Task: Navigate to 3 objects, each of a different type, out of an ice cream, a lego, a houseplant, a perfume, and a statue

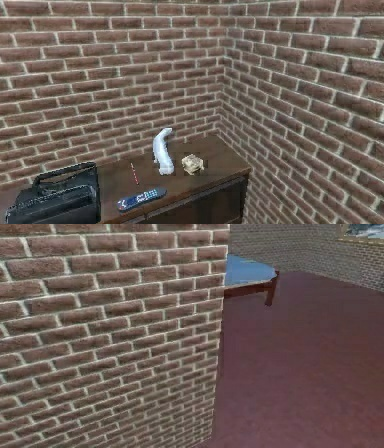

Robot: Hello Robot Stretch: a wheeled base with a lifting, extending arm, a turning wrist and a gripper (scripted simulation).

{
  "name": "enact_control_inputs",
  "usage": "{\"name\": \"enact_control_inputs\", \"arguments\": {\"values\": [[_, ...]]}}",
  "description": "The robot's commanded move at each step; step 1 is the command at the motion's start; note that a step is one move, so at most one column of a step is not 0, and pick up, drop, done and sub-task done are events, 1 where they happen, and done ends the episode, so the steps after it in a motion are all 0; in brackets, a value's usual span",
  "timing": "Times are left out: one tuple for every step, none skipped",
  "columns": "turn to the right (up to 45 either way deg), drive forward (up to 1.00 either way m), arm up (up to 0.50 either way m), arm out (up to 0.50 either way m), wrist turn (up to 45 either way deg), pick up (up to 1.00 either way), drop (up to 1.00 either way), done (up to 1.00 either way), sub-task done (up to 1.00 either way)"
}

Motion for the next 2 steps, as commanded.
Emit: {"name": "enact_control_inputs", "arguments": {"values": [[-45.0, 0.00, 0.00, 0.00, 0.0, 0.00, 0.00, 0.00, 0.00], [-45.0, 0.00, 0.00, 0.00, 0.0, 0.00, 0.00, 0.00, 0.00]]}}
